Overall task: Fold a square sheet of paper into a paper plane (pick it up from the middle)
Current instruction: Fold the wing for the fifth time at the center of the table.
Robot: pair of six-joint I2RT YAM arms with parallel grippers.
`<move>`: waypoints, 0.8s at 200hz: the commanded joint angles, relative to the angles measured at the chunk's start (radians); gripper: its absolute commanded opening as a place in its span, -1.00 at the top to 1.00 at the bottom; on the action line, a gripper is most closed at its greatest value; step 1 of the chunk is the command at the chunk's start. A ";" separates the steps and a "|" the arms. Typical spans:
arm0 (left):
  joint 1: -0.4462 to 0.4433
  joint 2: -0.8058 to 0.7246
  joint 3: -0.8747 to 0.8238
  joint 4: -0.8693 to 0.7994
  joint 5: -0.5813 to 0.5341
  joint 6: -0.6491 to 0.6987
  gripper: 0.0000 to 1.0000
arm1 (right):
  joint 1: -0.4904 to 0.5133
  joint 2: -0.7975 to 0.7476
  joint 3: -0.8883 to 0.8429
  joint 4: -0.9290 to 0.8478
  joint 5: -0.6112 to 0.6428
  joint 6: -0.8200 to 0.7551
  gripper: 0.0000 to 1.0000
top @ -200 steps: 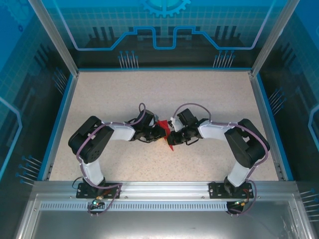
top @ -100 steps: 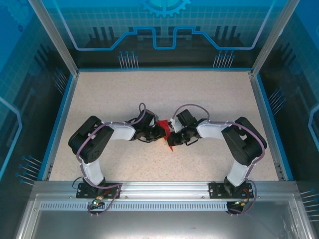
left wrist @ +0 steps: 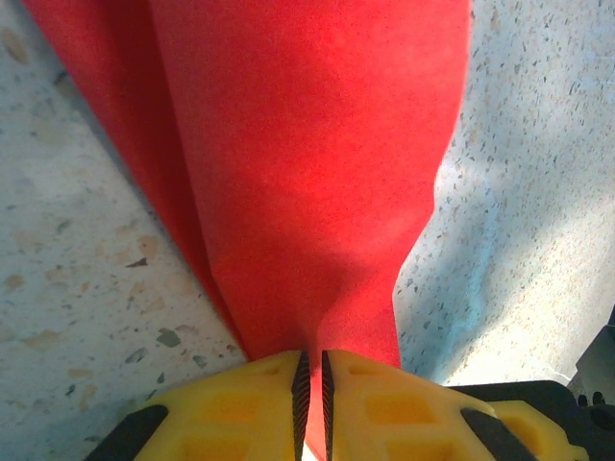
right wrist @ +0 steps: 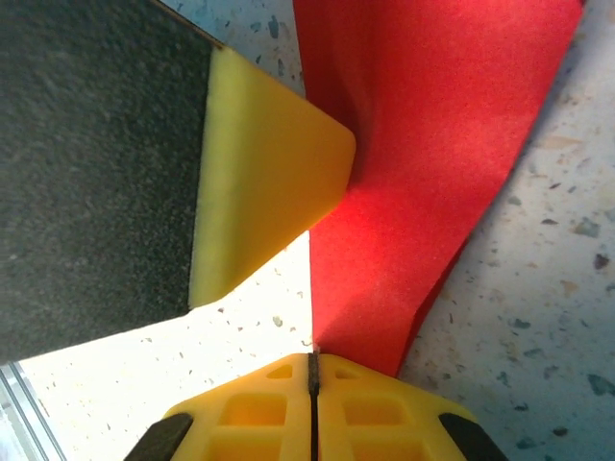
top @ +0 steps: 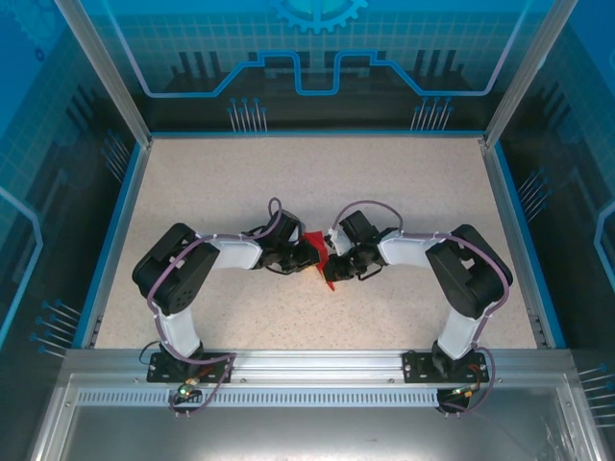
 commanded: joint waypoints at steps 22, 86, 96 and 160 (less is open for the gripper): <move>0.006 0.049 -0.007 -0.114 -0.091 0.020 0.68 | 0.012 -0.061 -0.017 -0.047 -0.051 -0.013 0.83; 0.006 0.055 -0.006 -0.112 -0.089 0.014 0.68 | 0.015 -0.016 -0.038 -0.064 -0.056 -0.029 0.83; 0.007 0.057 -0.007 -0.111 -0.091 0.013 0.68 | 0.016 0.000 -0.037 -0.063 -0.056 -0.031 0.83; 0.006 0.059 -0.011 -0.113 -0.092 0.009 0.68 | 0.026 -0.040 -0.043 -0.073 -0.026 -0.033 0.82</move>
